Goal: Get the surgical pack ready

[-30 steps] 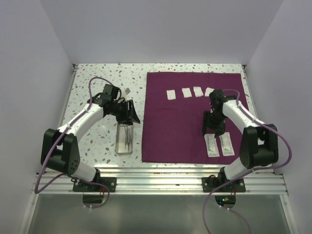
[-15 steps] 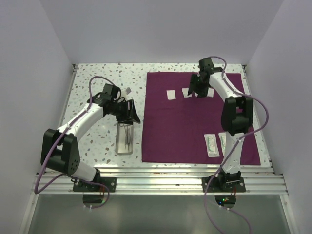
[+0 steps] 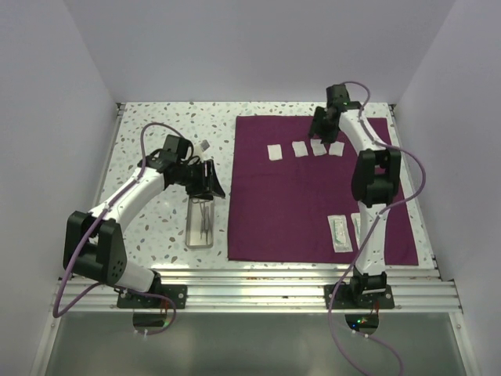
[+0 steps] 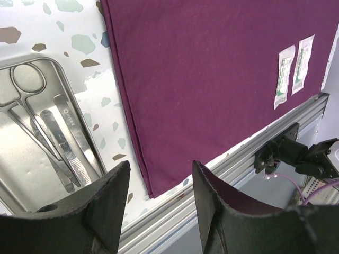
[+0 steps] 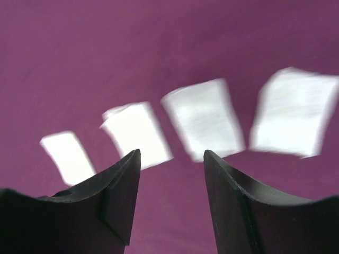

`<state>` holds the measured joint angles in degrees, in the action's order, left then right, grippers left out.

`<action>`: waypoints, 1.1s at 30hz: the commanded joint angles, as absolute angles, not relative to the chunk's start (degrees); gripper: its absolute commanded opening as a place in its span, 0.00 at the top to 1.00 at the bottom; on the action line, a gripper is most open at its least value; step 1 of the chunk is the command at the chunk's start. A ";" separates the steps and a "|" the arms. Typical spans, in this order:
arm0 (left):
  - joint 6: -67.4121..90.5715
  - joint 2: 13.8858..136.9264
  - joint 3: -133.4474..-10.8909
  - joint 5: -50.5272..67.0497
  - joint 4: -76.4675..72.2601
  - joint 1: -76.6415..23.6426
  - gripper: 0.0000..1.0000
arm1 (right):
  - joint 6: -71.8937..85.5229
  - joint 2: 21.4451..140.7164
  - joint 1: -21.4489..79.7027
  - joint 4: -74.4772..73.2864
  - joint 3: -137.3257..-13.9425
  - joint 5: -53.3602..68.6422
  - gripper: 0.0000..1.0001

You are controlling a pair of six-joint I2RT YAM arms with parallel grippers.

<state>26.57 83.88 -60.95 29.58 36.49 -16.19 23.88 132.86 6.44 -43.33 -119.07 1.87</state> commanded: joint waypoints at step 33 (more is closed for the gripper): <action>27.33 88.94 -65.56 32.52 36.65 -16.26 0.44 | 22.33 131.22 -5.54 -31.29 -109.34 3.78 0.52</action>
